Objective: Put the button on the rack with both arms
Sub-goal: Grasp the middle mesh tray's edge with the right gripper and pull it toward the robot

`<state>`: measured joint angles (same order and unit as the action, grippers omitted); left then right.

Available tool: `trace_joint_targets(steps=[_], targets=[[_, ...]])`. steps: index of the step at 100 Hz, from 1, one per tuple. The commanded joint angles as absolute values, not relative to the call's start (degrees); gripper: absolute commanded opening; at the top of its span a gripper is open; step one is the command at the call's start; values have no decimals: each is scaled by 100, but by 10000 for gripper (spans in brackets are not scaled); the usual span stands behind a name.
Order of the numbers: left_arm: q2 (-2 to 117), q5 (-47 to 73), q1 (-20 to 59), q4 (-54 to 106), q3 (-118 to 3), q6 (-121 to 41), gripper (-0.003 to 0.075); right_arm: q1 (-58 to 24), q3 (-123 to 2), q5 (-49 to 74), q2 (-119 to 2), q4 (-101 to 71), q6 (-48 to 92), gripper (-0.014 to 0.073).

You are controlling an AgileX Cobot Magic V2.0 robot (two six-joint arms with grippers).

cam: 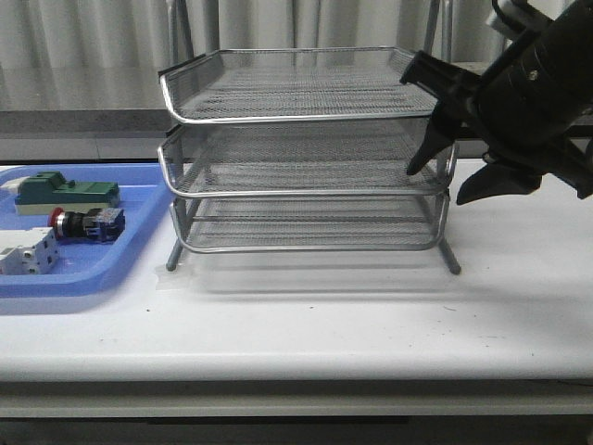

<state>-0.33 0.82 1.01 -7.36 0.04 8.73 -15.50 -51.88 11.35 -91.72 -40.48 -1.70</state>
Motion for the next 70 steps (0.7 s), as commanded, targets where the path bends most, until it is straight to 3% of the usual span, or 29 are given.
trace_joint_targets(steps=[1, 22, 70], targets=[[-211, -380, 100, -725, 274, 920, -20, -1550, -5370, 814, -8986, -4117, -72, 410], [-211, -380, 100, -725, 274, 920, -20, -1550, -5370, 691, -8989, -4117, -33, 399], [-211, -380, 100, -725, 274, 920, -20, -1550, -5370, 789, -8989, -4117, -33, 112]])
